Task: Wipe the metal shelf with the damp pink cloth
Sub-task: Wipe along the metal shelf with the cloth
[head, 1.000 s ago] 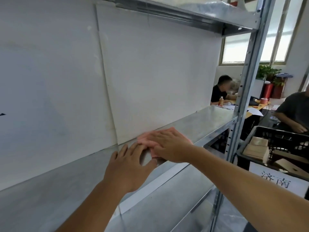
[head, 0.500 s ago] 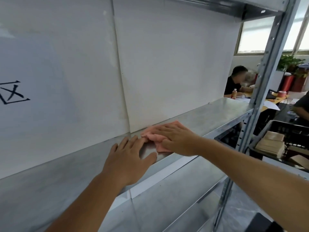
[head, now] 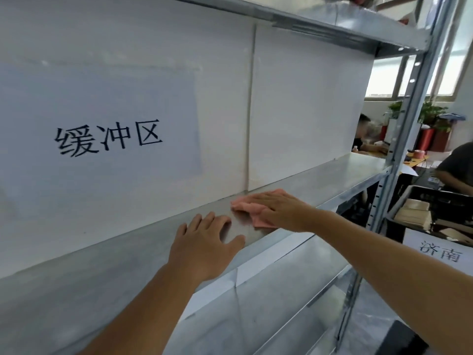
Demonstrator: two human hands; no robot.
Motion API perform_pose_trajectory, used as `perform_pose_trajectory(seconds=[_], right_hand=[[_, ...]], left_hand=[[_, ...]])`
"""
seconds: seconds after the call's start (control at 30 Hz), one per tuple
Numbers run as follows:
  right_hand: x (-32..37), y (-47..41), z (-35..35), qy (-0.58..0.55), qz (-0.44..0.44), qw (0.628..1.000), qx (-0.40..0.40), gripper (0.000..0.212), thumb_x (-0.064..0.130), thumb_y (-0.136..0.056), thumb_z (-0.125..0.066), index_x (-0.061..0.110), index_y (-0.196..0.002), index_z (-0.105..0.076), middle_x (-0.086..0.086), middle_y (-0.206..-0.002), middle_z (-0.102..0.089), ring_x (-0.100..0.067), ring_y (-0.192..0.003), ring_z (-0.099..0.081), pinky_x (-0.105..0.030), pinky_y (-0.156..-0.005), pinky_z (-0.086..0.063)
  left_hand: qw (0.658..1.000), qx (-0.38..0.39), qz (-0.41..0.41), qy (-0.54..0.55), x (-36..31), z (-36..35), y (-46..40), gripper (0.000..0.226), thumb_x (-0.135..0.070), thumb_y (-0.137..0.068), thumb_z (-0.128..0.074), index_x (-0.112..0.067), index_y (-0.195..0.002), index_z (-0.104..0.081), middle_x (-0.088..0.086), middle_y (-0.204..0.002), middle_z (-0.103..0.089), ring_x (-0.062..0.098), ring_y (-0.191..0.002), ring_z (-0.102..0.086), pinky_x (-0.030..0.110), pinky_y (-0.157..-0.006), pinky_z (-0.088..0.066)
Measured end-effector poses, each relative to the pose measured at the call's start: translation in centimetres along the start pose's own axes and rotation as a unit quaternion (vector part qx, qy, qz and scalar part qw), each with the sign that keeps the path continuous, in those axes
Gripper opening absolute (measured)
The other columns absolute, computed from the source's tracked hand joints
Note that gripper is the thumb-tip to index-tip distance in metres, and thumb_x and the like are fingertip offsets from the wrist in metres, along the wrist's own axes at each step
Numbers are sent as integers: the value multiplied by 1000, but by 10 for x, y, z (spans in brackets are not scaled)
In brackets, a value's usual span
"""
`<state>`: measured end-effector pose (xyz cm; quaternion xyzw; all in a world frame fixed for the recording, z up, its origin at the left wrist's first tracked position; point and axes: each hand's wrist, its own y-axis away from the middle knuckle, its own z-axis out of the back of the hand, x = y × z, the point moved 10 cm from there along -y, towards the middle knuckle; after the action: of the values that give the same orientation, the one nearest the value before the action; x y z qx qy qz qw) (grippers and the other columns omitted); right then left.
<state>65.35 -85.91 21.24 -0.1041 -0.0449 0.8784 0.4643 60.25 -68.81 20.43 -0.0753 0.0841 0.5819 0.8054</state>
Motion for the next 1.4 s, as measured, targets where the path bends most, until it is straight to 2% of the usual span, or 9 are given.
perform_pose_trajectory(seconds=[0.13, 0.3, 0.43, 0.53, 0.7, 0.9, 1.1, 1.27, 1.4], right_hand=[[-18, 9, 10, 29, -137, 990, 26, 65, 65, -96, 1, 62, -160, -12, 27, -170, -29, -10, -155, -35, -47, -118, -32], [124, -16, 18, 75, 56, 994, -54, 58, 46, -109, -18, 33, -164, -33, 5, -167, -44, -24, -151, -44, -50, -110, -42], [64, -16, 9, 27, -16, 999, -15, 51, 42, -116, -21, 55, -164, -12, 17, -169, -36, -16, -153, -39, -46, -114, -37], [29, -8, 5, 73, -84, 994, 15, 58, 52, -106, -3, 56, -163, 2, 16, -174, -25, -21, -156, -36, -50, -113, -36], [128, -23, 11, 33, 65, 997, 5, 61, 43, -107, -8, 39, -167, -21, 9, -174, -28, -17, -160, -23, -47, -125, -22], [42, -29, 4, 51, -58, 997, 30, 58, 53, -105, -1, 56, -163, -1, 21, -174, -21, -15, -159, -26, -50, -120, -29], [162, -53, 17, 7, 58, 998, 23, 57, 49, -108, -9, 50, -165, -12, 15, -172, -32, -12, -157, -27, -44, -122, -23], [121, -49, 17, 96, -49, 994, -21, 56, 51, -110, -15, 53, -164, -3, 14, -171, -34, -20, -154, -40, -49, -112, -39], [246, -66, 20, 82, 56, 995, -11, 57, 46, -109, -20, 47, -166, -8, 9, -173, -30, -21, -157, -32, -50, -115, -34]], left_hand=[[1000, 3, 0, 7, 28, 8, 25, 68, -75, -95, -28, -44, -155, -27, -5, -175, -10, 22, -160, -4, 50, -128, -5], [1000, -5, -6, -9, 46, 14, 42, 86, -84, -89, -19, -37, -161, -18, -5, -174, -16, 24, -160, -10, 50, -128, -9], [1000, 3, -3, -12, 55, 14, 48, 74, -78, -93, -24, -44, -158, -22, -7, -175, -10, 22, -161, -4, 49, -128, -6], [1000, -3, -5, -8, 58, 16, 51, 67, -76, -95, -26, -46, -155, -26, -8, -174, -11, 21, -160, -4, 49, -128, -6], [1000, 0, 1, -21, 63, 15, 54, 83, -83, -89, -17, -43, -161, -12, -10, -175, -7, 19, -161, -2, 48, -129, -5], [1000, -6, -5, -13, 65, 19, 61, 65, -75, -96, -25, -48, -155, -23, -11, -174, -7, 18, -161, -1, 47, -129, -3], [999, -30, -16, -8, 83, 26, 77, 70, -81, -89, -16, -49, -151, -25, -12, -172, -20, 20, -158, -15, 49, -128, -12], [1000, -10, -10, -8, 123, 33, 114, 65, -75, -96, -24, -49, -155, -22, -11, -174, -8, 17, -160, -2, 47, -129, -3], [1000, 0, -19, -9, 163, 41, 143, 70, -76, -95, -23, -49, -159, -15, -13, -174, -6, 17, -160, -1, 46, -129, -3]])
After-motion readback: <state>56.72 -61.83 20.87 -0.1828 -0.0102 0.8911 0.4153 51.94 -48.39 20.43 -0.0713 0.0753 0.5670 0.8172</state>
